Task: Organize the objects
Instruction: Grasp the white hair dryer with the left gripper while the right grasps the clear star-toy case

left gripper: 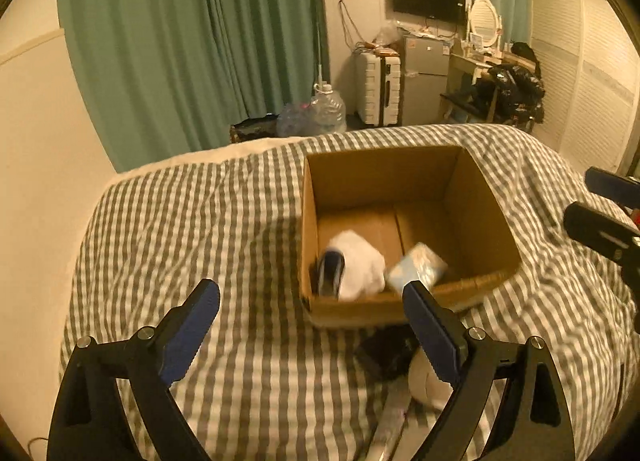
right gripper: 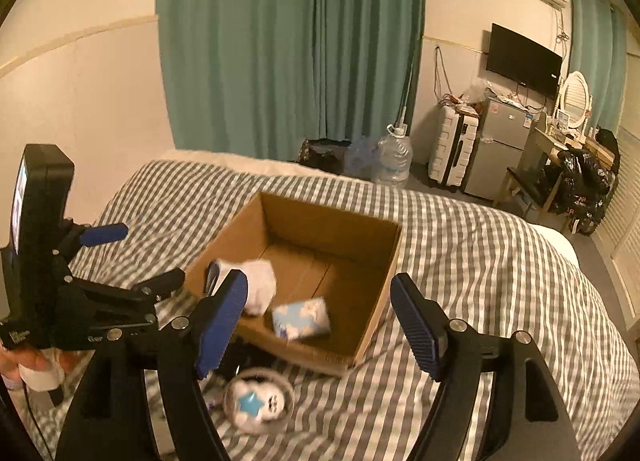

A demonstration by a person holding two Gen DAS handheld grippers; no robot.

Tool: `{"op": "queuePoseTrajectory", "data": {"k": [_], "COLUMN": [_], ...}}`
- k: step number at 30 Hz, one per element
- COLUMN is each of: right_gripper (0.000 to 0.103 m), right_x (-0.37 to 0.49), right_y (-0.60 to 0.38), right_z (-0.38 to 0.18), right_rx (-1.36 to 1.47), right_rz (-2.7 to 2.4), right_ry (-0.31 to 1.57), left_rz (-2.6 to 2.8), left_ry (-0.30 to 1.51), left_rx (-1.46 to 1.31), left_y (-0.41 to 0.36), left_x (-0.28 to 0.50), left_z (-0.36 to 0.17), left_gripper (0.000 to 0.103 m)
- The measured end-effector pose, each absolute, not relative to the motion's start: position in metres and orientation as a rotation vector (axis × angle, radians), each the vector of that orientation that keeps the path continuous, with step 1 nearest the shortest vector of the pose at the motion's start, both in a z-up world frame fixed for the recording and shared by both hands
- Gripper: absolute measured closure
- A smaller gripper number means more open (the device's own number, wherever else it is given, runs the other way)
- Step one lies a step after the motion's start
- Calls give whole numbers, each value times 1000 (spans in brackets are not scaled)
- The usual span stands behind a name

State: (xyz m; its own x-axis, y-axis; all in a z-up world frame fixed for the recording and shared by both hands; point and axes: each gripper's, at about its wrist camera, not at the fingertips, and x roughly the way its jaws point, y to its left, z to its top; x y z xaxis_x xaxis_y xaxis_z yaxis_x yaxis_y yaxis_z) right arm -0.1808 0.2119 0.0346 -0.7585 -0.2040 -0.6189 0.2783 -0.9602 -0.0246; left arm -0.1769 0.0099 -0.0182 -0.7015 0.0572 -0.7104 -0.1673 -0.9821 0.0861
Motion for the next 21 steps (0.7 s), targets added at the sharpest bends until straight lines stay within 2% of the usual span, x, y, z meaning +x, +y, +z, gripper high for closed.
{"op": "queuePoseTrajectory", "data": {"k": [4,11,17,21], "right_gripper": [29,29,29,29], "right_x": [-160,-138,-127,-118], "right_y": [205,205,210,204], "right_z": [18,-27,-51,-53], "right_rx": [978,1089,1161,1152], "right_rz": [-2705,-2683,-2657,-2659], "right_ry": [251,295,236,266], "left_rz": [2786,2769,2724,2687], "left_ry": [213,201,158,192], "left_rx": [-1184,-1303,-1349,-1354], "left_y": [3,0,8,20], "left_x": [-152,-118,-92,-76], "left_z": [-32,-63,-79,-88], "left_gripper": [8,8,8,8]}}
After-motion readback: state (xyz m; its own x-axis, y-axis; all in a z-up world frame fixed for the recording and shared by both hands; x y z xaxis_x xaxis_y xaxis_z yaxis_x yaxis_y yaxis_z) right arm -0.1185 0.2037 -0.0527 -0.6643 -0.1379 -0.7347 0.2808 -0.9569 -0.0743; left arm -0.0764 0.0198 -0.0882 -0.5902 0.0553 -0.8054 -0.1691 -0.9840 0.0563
